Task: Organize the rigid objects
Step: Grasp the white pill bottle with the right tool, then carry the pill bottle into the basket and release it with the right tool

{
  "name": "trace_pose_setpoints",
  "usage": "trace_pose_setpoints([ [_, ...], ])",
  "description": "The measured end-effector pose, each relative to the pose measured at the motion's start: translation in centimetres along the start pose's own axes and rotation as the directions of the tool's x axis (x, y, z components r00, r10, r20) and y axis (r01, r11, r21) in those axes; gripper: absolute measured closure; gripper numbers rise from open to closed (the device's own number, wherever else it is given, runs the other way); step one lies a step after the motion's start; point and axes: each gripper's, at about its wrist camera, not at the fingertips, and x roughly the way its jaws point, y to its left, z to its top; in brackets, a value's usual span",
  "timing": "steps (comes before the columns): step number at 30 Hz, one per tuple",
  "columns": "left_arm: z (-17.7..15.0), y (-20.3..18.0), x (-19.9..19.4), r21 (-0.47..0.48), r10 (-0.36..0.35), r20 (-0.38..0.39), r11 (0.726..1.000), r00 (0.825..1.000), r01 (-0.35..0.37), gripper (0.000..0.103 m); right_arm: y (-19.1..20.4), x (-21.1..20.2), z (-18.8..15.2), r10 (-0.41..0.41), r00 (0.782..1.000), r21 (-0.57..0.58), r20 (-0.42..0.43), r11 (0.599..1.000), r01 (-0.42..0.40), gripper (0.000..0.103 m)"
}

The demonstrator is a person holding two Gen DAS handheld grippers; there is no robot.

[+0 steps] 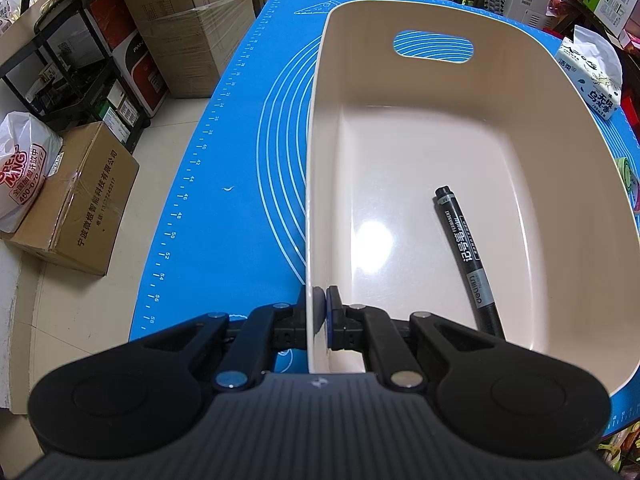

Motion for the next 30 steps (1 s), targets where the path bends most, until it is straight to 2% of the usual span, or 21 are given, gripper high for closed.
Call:
trace_pose_setpoints([
  [4,0.0,0.0,0.0,-0.001,-0.001,0.000,1.000,1.000,0.001,0.095,0.3,-0.3,-0.1,-0.029,1.000,-0.026,0.006,0.999,0.029,0.058],
  [10,0.1,0.0,0.0,-0.001,-0.001,0.000,1.000,1.000,0.001,0.095,1.4,-2.0,0.4,-0.057,0.996,-0.073,0.075,0.995,0.062,0.058],
  [15,0.0,0.0,0.0,-0.001,0.000,0.000,1.000,1.000,0.000,0.095,3.3,-4.1,2.3,-0.017,0.989,-0.098,0.146,0.995,0.032,0.058],
  [23,0.0,0.0,0.0,0.001,0.003,0.002,1.000,1.000,-0.003,0.095,10.9,-8.1,5.3,0.140,0.959,-0.225,0.245,0.971,-0.085,0.058],
  [30,0.0,-0.1,0.0,0.004,0.005,0.003,1.000,1.000,-0.005,0.095,17.8,-9.4,6.0,0.289,0.932,-0.346,0.220,0.916,-0.202,0.058],
])
